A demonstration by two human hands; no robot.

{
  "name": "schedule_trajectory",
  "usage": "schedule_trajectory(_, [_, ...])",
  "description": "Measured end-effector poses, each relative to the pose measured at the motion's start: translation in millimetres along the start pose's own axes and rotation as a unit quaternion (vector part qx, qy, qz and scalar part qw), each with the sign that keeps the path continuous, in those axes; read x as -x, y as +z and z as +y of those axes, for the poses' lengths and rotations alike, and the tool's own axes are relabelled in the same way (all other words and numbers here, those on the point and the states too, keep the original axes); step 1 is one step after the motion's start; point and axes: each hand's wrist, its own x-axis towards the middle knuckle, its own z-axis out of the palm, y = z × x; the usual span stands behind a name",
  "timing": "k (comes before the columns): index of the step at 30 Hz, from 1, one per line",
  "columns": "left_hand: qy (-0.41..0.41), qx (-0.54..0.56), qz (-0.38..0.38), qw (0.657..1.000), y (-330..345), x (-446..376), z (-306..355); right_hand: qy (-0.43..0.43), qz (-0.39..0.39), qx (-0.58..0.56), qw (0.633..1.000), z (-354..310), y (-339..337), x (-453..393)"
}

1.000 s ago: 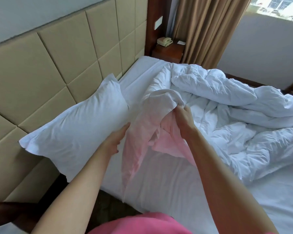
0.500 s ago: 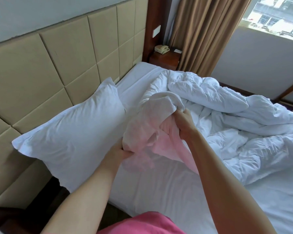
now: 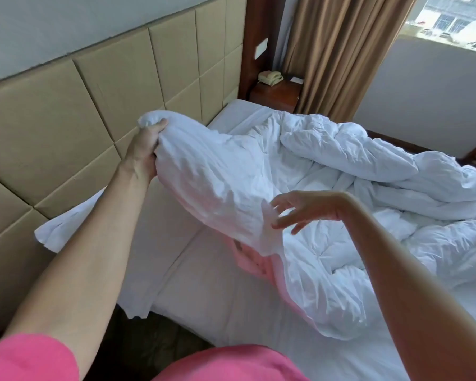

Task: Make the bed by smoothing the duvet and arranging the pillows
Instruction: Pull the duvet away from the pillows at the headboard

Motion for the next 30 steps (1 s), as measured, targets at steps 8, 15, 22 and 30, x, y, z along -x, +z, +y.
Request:
schedule_trajectory(8, [0.114,-0.114,-0.041,0.986,5.0,57.8,-21.2,-0.159,0.271,-0.008,0.949,-74.1,19.3,-65.1])
schedule_trajectory(15, [0.072,-0.285,-0.148,0.944,-34.3,126.6,-50.8,-0.080,0.138,-0.118,0.980,-108.2,70.9,-99.1])
schedule_trajectory(22, [0.039,-0.342,-0.152,0.926,-63.9,147.2,-91.7,0.036,0.075,-0.220,0.972,-89.7,104.5,-120.7])
schedule_trajectory(30, [-0.008,-0.301,0.062,0.951,-82.5,140.6,-127.3,-0.120,0.276,-0.326,0.896,-79.4,125.7,-134.0])
